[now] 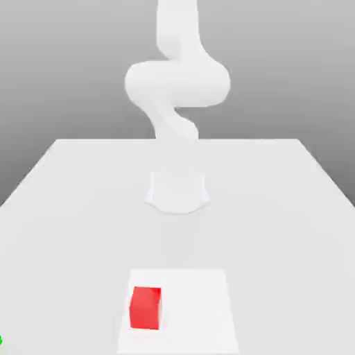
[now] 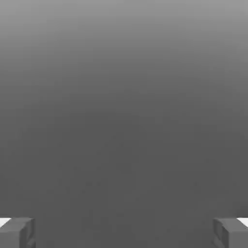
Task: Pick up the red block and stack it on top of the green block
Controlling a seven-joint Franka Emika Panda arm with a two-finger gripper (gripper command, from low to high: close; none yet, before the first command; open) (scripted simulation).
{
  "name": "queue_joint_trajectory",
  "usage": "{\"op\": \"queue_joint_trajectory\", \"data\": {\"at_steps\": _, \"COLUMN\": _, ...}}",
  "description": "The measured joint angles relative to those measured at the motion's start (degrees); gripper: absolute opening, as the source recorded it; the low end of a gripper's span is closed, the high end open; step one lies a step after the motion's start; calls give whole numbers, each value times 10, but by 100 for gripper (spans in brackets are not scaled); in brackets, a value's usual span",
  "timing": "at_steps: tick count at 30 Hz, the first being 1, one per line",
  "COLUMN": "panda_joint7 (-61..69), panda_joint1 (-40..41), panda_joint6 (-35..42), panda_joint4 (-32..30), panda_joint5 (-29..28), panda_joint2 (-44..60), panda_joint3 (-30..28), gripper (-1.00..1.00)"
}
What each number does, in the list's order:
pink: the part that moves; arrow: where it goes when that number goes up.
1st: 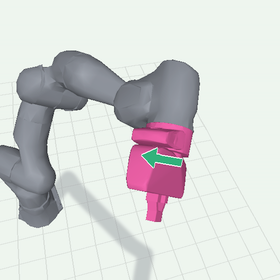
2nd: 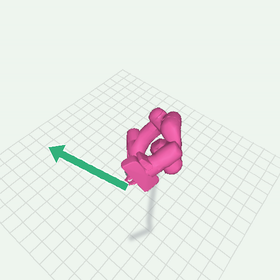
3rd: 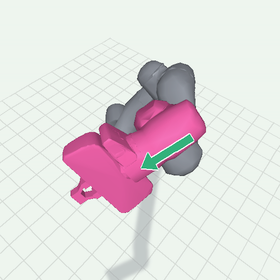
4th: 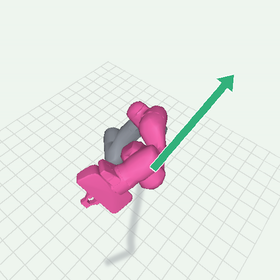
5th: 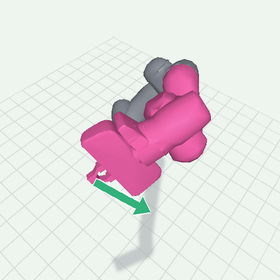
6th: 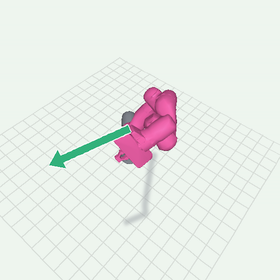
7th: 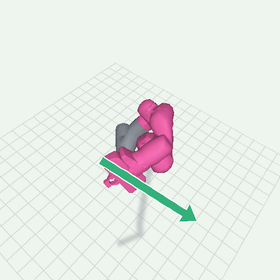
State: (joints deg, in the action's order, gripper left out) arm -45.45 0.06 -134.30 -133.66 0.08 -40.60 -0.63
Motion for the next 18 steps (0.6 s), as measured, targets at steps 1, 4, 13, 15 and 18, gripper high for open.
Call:
{"op": "queue_joint_trajectory", "data": {"at_steps": 1, "panda_joint7": 2, "panda_joint1": 0, "panda_joint6": -11, "panda_joint4": -8, "panda_joint5": 1, "panda_joint2": 23, "panda_joint3": -3, "gripper": 0}}
{"op": "queue_joint_trajectory", "data": {"at_steps": 4, "panda_joint7": 7, "panda_joint1": 1, "panda_joint6": -41, "panda_joint4": -31, "panda_joint5": 2, "panda_joint2": 86, "panda_joint3": -10, "gripper": 0}}
{"op": "queue_joint_trajectory", "data": {"at_steps": 13, "panda_joint7": 24, "panda_joint1": 7, "panda_joint6": -131, "panda_joint4": -98, "panda_joint5": 9, "panda_joint2": 274, "panda_joint3": -30, "gripper": 0}}
{"op": "queue_joint_trajectory", "data": {"at_steps": 15, "panda_joint7": 28, "panda_joint1": 10, "panda_joint6": -151, "panda_joint4": -113, "panda_joint5": 10, "panda_joint2": 315, "panda_joint3": -33, "gripper": 0}}
{"op": "queue_joint_trajectory", "data": {"at_steps": 18, "panda_joint7": 33, "panda_joint1": 15, "panda_joint6": -181, "panda_joint4": -135, "panda_joint5": 12, "panda_joint2": 377, "panda_joint3": -38, "gripper": 0}}
